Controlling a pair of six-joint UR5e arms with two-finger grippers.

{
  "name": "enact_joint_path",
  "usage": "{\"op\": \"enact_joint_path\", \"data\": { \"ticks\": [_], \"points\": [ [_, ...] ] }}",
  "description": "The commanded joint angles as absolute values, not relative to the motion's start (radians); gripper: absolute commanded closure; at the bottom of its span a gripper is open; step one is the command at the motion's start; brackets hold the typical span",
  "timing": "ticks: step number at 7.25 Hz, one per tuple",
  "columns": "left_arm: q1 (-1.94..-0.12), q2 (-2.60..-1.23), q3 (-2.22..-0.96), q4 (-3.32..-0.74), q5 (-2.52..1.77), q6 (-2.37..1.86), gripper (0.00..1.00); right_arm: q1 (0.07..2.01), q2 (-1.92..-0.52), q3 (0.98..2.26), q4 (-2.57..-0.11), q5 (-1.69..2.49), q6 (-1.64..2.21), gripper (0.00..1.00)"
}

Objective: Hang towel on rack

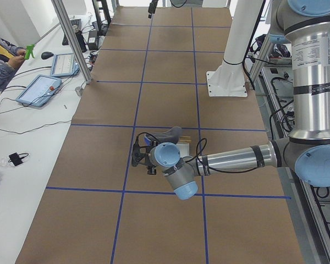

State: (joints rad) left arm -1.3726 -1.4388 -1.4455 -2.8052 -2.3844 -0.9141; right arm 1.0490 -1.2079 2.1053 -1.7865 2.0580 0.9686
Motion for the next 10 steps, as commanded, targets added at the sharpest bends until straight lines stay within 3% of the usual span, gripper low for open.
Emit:
{"op": "enact_joint_path", "data": {
  "ticks": [1,7,10],
  "points": [
    [-1.371,-1.456,-1.442,-2.711,-2.203,-0.744,0.03,1.110,-1.281,2.065,-1.787,2.068,0.779,0.00],
    [-1.454,-1.568,-1.514,-1.978,-2.295,-0.103,0.02,1.248,-1.497,2.036,-1.786,2.177,0.330,0.00],
    [-1.466,-1.652,-1.589,-1.590,-2.301,0.012,0.02,1.330,-1.511,1.913,-1.786,2.252,0.110,0.00]
  ]
}}
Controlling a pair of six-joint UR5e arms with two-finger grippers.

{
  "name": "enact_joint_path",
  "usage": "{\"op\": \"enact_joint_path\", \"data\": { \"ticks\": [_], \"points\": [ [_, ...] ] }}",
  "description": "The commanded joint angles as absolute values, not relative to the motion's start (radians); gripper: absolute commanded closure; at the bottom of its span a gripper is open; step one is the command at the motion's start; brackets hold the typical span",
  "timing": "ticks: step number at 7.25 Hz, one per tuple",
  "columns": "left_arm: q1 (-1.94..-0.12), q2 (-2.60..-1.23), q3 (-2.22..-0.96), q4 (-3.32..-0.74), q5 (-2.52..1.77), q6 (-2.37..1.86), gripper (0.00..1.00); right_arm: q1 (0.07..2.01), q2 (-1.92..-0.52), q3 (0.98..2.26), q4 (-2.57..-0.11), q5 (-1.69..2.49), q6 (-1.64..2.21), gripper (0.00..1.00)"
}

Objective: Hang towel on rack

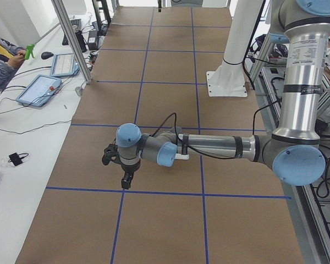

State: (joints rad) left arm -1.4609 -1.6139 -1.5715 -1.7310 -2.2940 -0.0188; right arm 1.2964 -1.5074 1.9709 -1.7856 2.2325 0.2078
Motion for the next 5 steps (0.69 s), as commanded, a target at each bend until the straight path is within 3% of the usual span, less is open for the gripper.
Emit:
{"op": "enact_joint_path", "data": {
  "ticks": [1,5],
  "points": [
    [-1.468,-1.663,-1.612,-1.539,-2.318,0.015,0.02,1.348,-1.511,1.881,-1.786,2.275,0.060,0.00],
    [-1.476,-1.615,-1.647,-1.545,-2.361,0.018,0.02,1.356,-1.569,1.804,-1.782,2.312,-0.012,0.00]
  ]
}}
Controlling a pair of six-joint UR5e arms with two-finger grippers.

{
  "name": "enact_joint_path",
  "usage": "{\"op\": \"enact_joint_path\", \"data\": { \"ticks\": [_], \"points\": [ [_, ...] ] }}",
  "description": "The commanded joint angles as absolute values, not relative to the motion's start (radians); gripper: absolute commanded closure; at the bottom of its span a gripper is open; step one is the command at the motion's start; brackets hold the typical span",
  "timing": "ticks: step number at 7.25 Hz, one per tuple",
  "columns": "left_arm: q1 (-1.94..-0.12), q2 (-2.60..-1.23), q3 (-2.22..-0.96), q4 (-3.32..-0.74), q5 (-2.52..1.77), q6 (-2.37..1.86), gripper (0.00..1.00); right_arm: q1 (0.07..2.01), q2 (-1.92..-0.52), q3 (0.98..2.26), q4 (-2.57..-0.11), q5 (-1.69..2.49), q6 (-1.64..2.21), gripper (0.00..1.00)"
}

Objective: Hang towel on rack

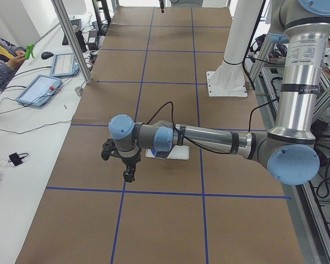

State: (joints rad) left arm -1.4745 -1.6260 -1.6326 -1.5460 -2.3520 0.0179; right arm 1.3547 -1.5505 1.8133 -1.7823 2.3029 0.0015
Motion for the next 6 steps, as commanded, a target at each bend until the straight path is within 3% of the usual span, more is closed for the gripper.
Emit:
{"op": "enact_joint_path", "data": {
  "ticks": [1,6],
  "points": [
    [-1.476,-1.612,-1.647,-1.549,-2.364,0.015,0.02,1.356,-1.580,1.798,-1.782,2.313,-0.008,0.00],
    [-1.471,-1.611,-1.669,-1.552,-2.368,0.006,0.02,1.358,-1.586,1.822,-1.782,2.330,-0.008,0.00]
  ]
}}
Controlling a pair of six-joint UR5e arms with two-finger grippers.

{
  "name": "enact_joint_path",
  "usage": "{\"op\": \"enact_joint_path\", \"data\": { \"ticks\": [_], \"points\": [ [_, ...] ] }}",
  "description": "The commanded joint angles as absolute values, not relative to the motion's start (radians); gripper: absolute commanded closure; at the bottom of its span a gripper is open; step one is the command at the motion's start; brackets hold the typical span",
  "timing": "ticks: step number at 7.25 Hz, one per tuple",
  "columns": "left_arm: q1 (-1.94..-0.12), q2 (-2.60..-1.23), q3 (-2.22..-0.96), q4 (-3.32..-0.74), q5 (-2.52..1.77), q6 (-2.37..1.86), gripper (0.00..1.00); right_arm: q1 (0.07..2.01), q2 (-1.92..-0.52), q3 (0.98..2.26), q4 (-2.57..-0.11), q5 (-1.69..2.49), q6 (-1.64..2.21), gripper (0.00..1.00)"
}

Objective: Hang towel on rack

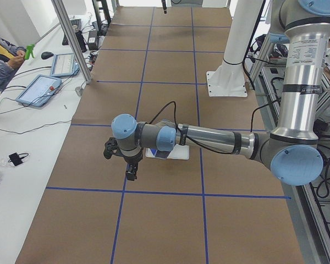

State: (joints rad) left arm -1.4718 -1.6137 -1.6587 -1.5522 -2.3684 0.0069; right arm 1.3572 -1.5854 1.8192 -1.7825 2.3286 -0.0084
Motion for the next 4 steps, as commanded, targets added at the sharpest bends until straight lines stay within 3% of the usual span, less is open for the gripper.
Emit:
{"op": "enact_joint_path", "data": {
  "ticks": [1,4],
  "points": [
    [-1.471,-1.611,-1.667,-1.552,-2.368,0.008,0.02,1.358,-1.586,1.821,-1.782,2.332,-0.008,0.00],
    [-1.470,-1.612,-1.706,-1.552,-2.370,0.006,0.02,1.358,-1.574,1.824,-1.781,2.332,-0.006,0.00]
  ]
}}
